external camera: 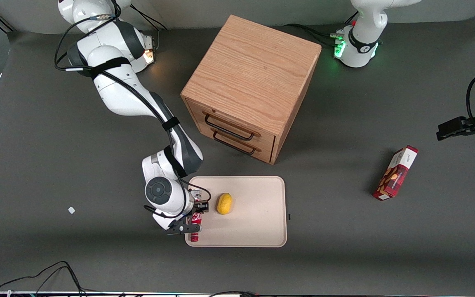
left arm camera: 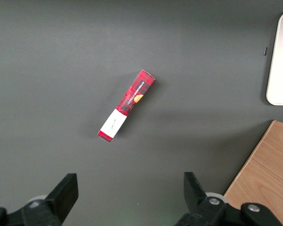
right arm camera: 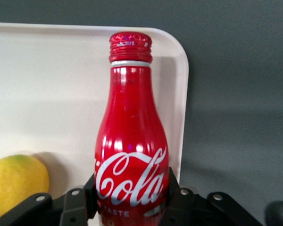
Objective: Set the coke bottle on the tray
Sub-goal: 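Lower the bottle onto the tray beside the lemon and open the right gripper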
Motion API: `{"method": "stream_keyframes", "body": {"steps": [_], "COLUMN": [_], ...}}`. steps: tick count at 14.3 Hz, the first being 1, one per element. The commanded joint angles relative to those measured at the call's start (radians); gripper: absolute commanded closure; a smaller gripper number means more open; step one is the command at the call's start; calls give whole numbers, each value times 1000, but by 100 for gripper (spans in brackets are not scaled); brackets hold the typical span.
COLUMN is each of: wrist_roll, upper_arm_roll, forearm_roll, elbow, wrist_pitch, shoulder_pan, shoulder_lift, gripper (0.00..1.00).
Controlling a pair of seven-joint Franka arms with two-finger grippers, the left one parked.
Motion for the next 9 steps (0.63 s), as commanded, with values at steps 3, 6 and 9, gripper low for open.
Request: {"method": "stream_keyframes", "body": {"steps": [3, 6, 9], "wrist_roll": [24, 26, 26], "upper_arm_roll": [-17, -17, -17], "forearm_roll": [11, 11, 11], "elbow": [36, 36, 36], "wrist_pitch": [22, 22, 22], "shoulder_pan": [11, 9, 8], "shoulder_lift": [17, 17, 15], "gripper": [0, 0, 0]}}
